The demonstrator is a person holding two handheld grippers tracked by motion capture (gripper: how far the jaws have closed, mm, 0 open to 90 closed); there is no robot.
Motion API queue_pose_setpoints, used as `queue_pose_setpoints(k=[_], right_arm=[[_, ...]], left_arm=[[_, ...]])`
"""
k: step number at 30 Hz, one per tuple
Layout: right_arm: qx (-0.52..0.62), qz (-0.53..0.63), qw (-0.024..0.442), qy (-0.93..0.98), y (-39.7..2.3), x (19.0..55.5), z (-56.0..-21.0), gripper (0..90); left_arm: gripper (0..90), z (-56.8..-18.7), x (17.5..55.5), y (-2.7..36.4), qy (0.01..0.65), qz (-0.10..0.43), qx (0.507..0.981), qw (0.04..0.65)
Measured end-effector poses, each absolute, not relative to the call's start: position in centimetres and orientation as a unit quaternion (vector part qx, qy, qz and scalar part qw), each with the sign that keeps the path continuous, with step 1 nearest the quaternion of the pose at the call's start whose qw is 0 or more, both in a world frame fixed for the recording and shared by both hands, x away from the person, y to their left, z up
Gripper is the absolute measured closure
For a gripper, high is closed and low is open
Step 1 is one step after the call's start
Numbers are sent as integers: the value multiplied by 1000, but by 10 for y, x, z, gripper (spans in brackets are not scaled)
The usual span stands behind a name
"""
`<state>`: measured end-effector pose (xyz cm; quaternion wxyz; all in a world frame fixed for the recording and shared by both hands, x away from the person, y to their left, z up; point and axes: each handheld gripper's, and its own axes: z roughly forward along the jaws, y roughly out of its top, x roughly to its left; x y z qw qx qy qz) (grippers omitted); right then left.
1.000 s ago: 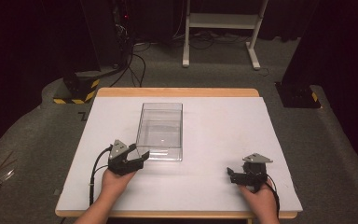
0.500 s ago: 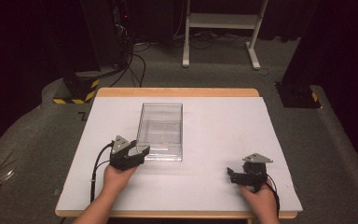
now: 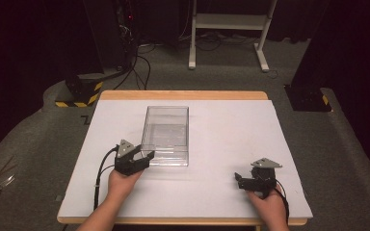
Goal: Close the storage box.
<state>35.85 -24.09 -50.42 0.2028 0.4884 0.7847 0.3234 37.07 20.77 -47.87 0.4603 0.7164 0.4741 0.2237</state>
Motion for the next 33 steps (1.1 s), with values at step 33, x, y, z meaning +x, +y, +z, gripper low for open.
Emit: queue_pose_setpoints(k=[33], right_arm=[[489,323,204,784,-241,358,-504,109]], left_arm=[[333,-475,345,232,465,206,727,461]])
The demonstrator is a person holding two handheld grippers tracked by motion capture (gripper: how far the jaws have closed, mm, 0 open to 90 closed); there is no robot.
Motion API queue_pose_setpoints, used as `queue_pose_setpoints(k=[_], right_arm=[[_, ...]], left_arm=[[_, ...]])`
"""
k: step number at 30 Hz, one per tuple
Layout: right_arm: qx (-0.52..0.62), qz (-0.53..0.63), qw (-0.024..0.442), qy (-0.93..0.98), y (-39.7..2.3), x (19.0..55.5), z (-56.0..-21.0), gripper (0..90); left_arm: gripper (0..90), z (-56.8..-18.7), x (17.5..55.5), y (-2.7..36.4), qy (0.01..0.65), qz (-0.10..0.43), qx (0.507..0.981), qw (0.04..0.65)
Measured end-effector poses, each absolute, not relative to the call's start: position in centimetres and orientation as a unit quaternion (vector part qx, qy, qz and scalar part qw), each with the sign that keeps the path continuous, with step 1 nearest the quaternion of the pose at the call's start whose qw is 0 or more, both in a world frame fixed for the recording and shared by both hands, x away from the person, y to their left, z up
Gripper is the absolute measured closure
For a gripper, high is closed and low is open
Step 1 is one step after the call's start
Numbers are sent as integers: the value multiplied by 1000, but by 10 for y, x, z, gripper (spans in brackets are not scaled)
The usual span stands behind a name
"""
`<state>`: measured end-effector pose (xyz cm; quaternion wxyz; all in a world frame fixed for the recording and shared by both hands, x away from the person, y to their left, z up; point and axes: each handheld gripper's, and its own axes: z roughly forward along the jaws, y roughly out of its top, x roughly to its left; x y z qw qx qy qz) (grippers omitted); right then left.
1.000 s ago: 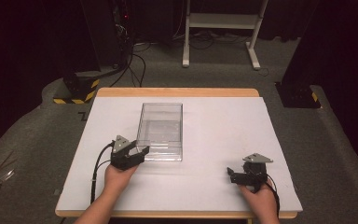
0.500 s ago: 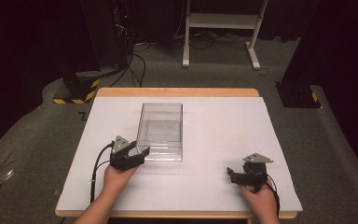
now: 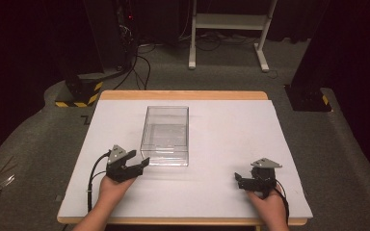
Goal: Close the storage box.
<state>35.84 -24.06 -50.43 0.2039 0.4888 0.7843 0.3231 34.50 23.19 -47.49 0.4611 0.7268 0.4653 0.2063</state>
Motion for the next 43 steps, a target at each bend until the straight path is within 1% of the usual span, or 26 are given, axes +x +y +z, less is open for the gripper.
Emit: queue_pose_setpoints(k=[2,10,12,16,18,19,21,22,25,35,38,43], right_arm=[[489,323,204,785,-241,358,-504,109],[489,321,205,785,-240,358,-504,110],[490,321,204,784,-240,358,-504,110],[490,321,205,784,-240,358,-504,110],[490,321,205,784,-240,358,-504,110],[490,321,205,784,-240,358,-504,110],[490,321,205,784,-240,358,-504,111],[490,321,205,784,-240,358,-504,111],[490,321,205,784,-240,358,-504,111],[489,321,206,784,-240,358,-504,111],[489,320,206,785,-240,358,-504,111],[490,321,206,784,-240,358,-504,114]], left_arm=[[333,-475,343,235,466,207,727,460],[321,-486,327,269,480,208,733,434],[310,-491,324,275,486,206,738,421],[300,-504,320,284,491,218,754,379],[295,-506,320,288,499,213,752,375],[283,-505,320,288,497,218,752,374],[275,-506,320,287,492,236,764,345],[260,-508,321,286,493,237,768,334],[225,-508,322,287,501,227,764,337],[220,-509,323,288,501,225,764,338],[201,-508,323,288,497,223,768,337],[197,-509,323,288,497,224,767,339]])
